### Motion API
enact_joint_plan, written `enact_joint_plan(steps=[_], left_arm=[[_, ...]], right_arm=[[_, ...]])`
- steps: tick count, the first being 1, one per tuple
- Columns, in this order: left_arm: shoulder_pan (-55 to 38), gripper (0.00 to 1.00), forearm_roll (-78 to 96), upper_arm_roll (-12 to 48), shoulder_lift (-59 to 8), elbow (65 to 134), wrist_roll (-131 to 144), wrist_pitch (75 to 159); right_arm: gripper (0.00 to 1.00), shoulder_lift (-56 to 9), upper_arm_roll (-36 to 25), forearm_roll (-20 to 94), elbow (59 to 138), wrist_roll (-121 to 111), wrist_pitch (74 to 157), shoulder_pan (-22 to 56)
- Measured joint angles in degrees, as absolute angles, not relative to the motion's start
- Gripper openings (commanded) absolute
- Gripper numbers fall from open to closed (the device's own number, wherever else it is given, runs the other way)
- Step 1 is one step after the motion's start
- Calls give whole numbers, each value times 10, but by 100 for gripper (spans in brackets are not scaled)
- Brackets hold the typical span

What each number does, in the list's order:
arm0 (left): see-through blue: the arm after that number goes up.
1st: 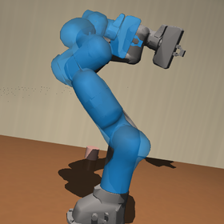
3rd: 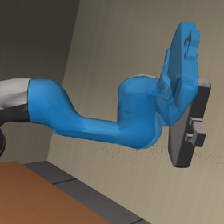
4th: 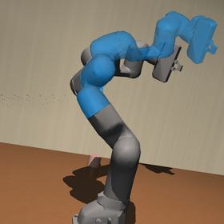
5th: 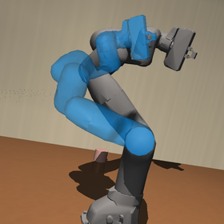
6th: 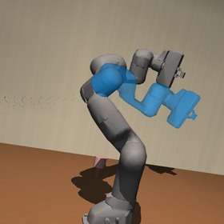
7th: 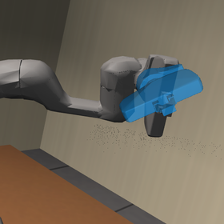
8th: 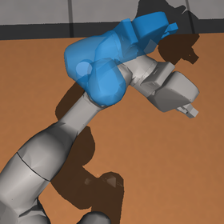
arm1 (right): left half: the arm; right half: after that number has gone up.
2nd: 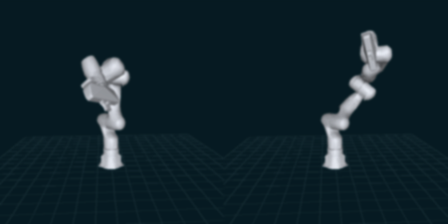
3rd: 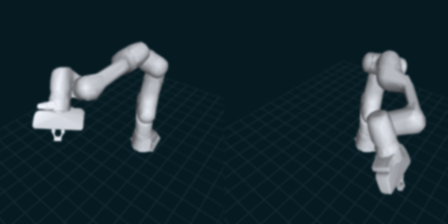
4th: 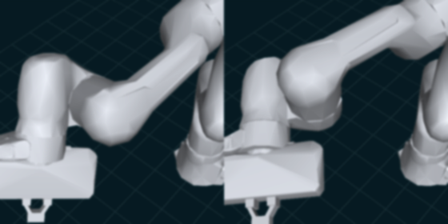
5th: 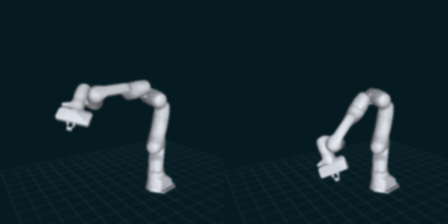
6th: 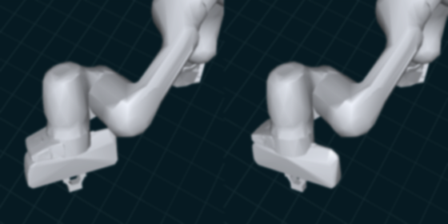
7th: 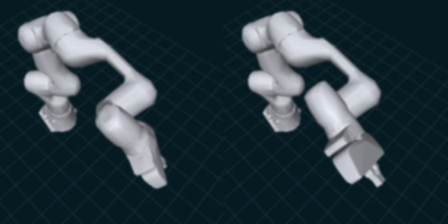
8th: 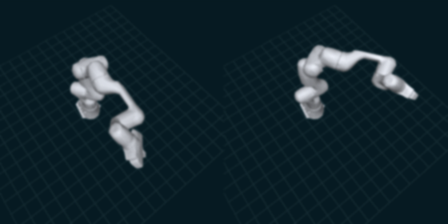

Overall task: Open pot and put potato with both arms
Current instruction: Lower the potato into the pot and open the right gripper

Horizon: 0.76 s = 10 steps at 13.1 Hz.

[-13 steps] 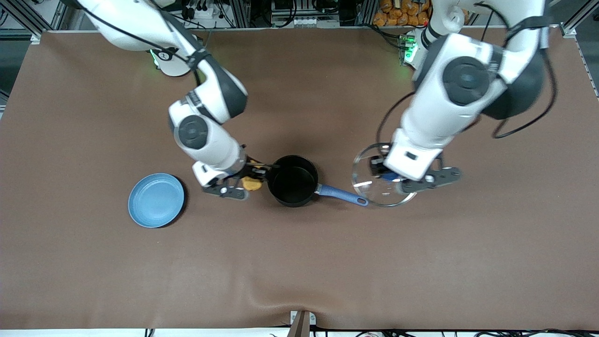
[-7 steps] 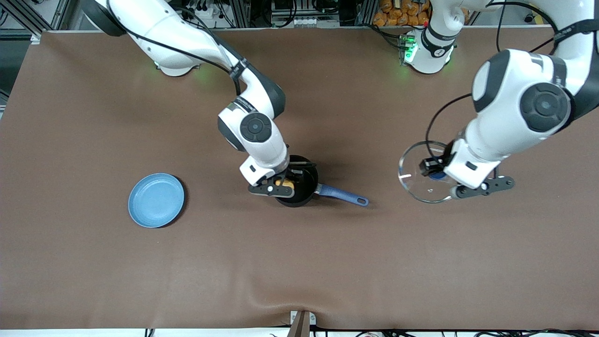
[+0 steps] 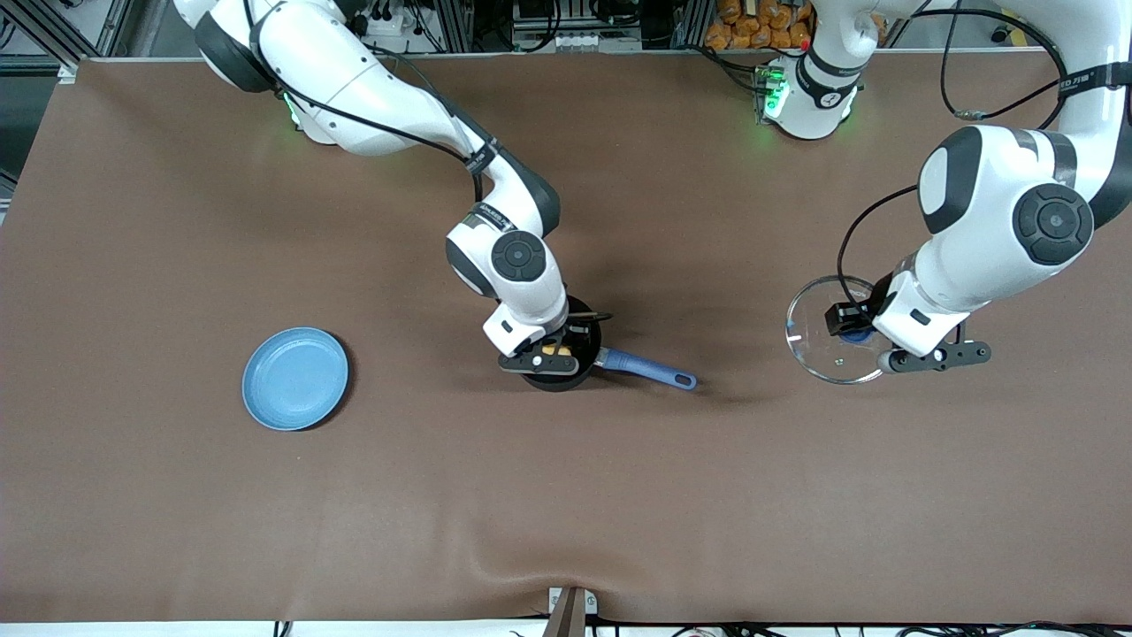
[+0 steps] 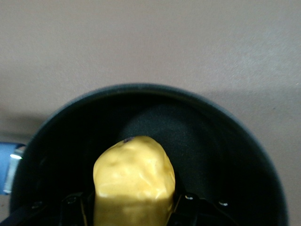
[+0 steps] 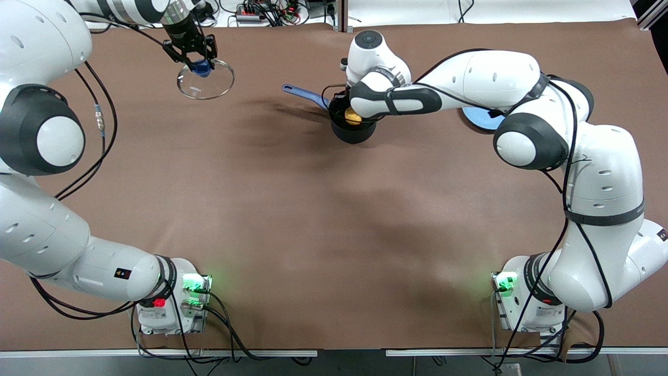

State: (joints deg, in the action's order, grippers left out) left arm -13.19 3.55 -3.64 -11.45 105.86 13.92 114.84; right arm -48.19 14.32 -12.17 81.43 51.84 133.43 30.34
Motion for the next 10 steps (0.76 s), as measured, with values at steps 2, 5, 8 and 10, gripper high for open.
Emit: enact_joint_plan(steps=[2,5,8,10], left_arm=[[-132,0,36,-36,-114,1092,131,1194],[-118,0,36,-36,-114,1132,103,1250],[-96,0,36,-36,-114,1165,64,1297],[-88,0,36,-36,-114,1198,43,1343]], right_arm=[[8,-490,133,-123,814,520,1346,313],[69,-499,130,-123,814,520,1355,316],[100,-499,129,-123,811,520,1355,316],[100,-499,129,-123,808,520,1355,316]])
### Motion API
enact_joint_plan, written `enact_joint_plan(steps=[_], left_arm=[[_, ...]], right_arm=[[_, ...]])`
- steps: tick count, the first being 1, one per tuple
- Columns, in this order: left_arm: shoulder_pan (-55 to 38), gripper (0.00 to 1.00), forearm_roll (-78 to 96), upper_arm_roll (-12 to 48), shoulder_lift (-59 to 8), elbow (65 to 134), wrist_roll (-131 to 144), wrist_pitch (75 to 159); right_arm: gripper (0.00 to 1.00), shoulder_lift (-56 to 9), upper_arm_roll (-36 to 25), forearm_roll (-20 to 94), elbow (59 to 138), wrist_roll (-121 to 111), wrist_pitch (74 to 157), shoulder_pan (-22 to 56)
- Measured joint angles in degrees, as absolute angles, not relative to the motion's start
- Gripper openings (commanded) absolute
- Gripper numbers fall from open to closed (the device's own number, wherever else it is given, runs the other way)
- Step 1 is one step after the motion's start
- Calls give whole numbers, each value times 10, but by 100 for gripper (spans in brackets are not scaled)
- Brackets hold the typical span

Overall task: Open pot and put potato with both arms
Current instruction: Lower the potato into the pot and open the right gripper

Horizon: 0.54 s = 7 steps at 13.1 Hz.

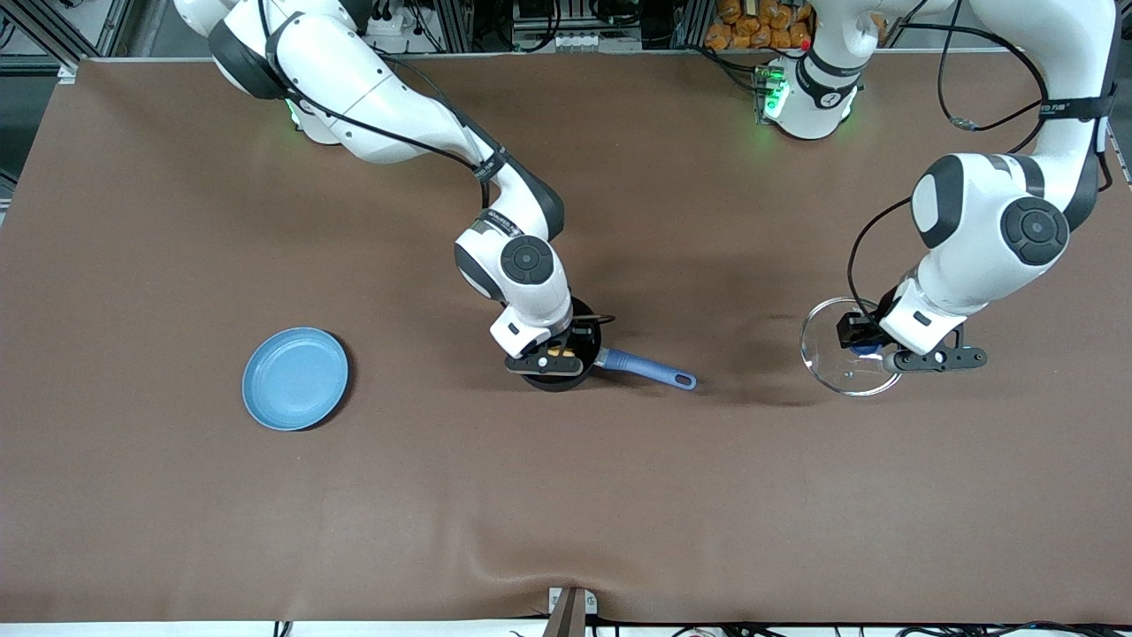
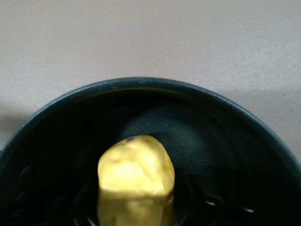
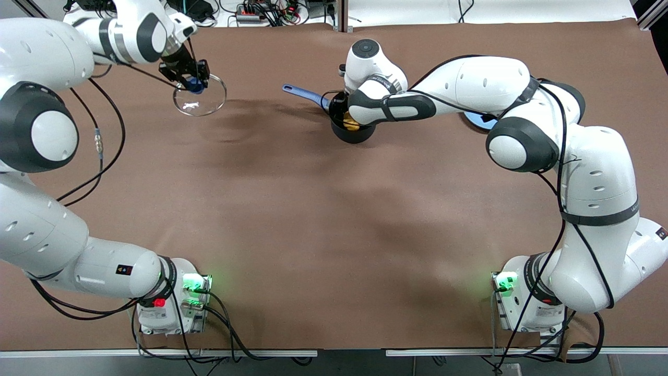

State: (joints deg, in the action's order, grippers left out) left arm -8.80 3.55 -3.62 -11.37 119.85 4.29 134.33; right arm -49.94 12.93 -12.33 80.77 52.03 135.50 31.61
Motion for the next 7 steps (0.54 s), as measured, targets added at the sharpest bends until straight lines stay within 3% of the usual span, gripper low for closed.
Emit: enact_joint_plan(steps=[4,7], left_arm=[[-87,0,36,-35,-116,1241,37,1397],[-87,0,36,-35,-128,1257,36,1440]], right_arm=[[100,-494,126,-124,792,520,1349,315],[100,-468,125,-124,782,520,1294,314]])
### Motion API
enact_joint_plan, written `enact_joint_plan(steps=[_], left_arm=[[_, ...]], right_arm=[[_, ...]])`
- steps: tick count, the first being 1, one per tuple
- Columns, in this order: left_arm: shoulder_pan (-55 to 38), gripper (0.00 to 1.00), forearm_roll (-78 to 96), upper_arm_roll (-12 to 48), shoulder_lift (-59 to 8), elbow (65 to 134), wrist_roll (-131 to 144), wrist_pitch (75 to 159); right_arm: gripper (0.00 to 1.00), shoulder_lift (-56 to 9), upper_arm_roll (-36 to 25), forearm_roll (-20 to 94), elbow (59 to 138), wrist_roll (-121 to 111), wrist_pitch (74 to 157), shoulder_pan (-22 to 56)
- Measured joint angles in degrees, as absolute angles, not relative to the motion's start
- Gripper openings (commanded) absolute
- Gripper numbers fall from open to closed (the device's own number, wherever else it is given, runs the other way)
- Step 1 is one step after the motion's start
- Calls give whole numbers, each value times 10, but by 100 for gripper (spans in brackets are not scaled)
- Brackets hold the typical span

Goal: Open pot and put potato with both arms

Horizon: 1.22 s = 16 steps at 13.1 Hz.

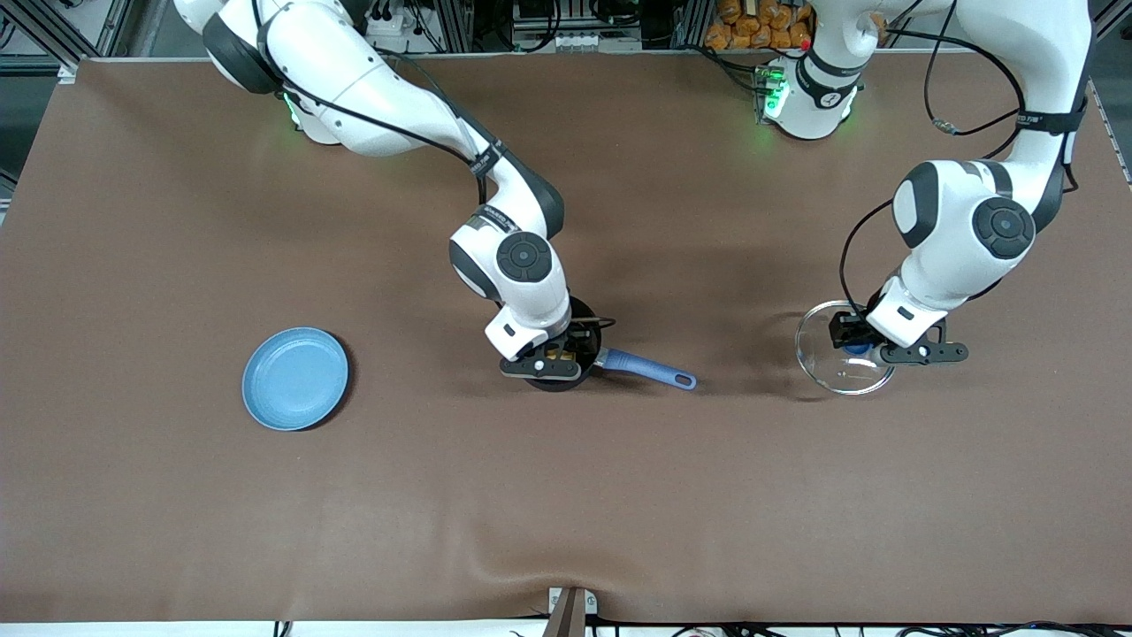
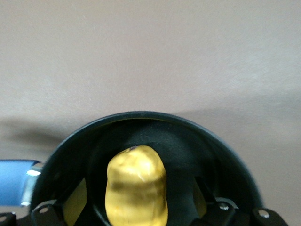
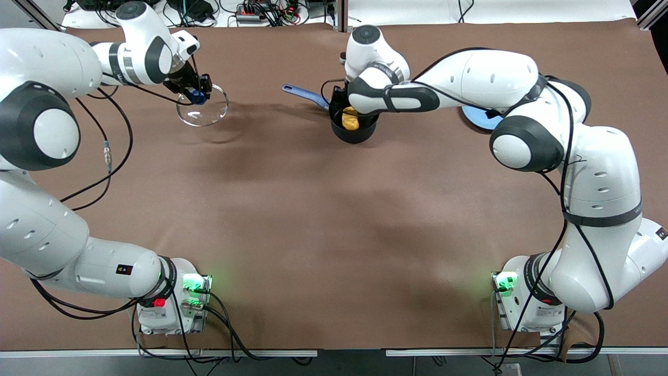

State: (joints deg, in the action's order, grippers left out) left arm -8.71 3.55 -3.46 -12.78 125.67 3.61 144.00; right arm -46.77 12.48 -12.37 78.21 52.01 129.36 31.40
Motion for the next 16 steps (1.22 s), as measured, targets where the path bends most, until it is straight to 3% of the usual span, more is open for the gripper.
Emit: enact_joint_plan(steps=[6,14,16], left_arm=[[-62,0,36,-35,-165,1266,-24,1495],[-45,0,36,-31,-202,1266,-63,1538],[-45,0,36,-27,-205,1266,-63,1538]], right_arm=[[100,-350,120,-124,775,488,1123,270],[100,-216,119,-84,777,245,974,71],[100,-189,88,-43,777,159,934,34]])
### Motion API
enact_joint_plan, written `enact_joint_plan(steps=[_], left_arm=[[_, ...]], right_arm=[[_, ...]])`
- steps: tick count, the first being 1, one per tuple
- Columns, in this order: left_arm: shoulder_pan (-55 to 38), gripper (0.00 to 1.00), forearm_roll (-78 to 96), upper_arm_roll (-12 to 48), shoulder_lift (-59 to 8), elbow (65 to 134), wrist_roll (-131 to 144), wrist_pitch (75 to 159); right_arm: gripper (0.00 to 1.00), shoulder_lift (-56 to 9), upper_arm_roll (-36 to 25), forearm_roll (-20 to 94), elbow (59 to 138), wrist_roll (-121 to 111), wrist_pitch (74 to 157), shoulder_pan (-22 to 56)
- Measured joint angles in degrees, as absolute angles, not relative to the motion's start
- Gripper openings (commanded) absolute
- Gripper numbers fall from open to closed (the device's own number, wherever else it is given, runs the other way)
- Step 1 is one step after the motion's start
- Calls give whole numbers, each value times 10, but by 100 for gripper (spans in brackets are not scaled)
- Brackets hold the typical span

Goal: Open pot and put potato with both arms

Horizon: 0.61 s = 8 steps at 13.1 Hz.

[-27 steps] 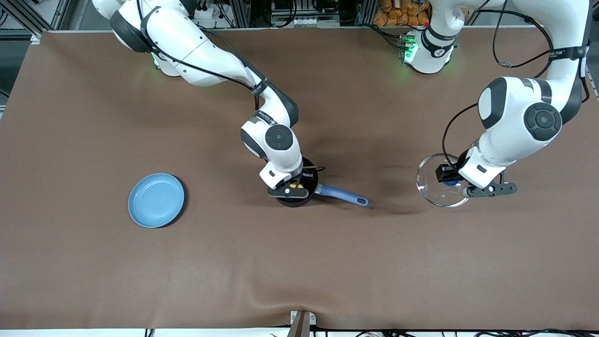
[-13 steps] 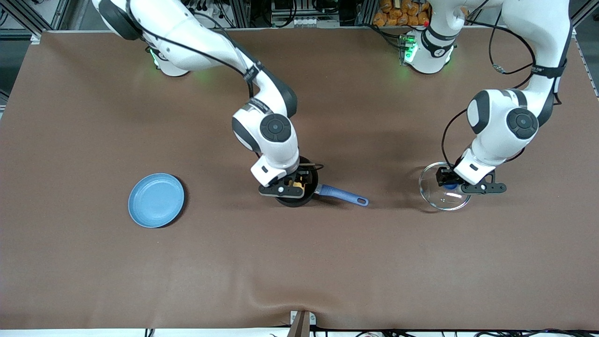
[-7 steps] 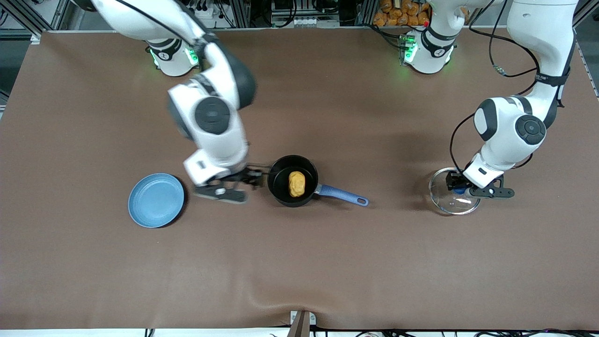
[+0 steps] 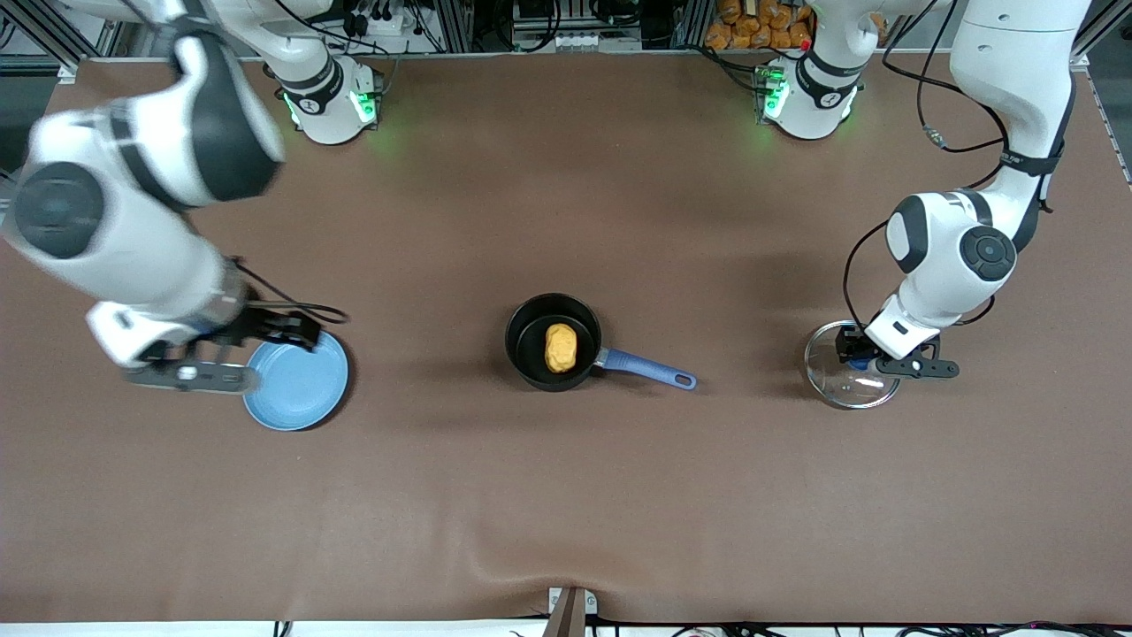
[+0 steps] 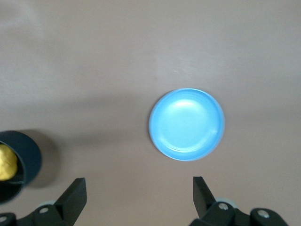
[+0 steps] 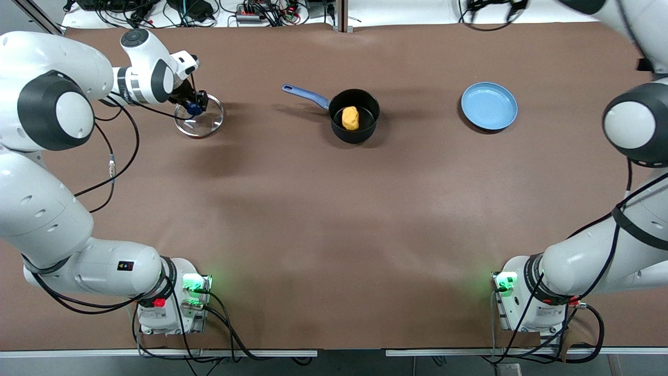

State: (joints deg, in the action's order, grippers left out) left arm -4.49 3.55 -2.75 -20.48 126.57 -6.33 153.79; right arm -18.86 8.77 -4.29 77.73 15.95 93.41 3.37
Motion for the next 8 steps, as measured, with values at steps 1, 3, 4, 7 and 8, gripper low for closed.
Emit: enact_joint_plan(steps=[1,3,4,7,8], left_arm=[[-45,0,36,-27,-206,1266,-63,1538],[-45,0,36,-26,-207,1265,-63,1538],[-45,6,36,-26,-207,1265,-63,1538],[-44,100,36,-26,-209,1263,-63,1539],[-44,100,36,-26,-212,1260,-63,1540]], right_arm=[[100,-176,55,-21,778,116,918,29],[100,-153,-14,2,779,16,892,26],[100,-143,-44,6,780,-29,884,24],[100,-117,-97,10,792,-79,873,16],[100,-109,-99,10,797,-84,872,8]])
